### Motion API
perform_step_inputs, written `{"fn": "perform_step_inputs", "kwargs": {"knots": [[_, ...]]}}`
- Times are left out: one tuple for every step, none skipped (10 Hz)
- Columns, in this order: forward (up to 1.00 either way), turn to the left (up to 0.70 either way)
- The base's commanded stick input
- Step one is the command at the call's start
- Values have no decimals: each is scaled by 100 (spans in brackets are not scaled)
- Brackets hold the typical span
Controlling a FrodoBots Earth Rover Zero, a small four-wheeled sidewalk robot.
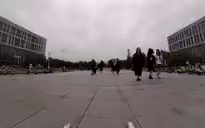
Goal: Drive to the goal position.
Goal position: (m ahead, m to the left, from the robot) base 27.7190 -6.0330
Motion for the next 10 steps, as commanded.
{"fn": "perform_step_inputs", "kwargs": {"knots": [[70, 1], [70, 1], [70, 0], [70, 0], [70, 0], [70, 1], [70, 1], [70, 1], [70, 1], [70, 1]]}}
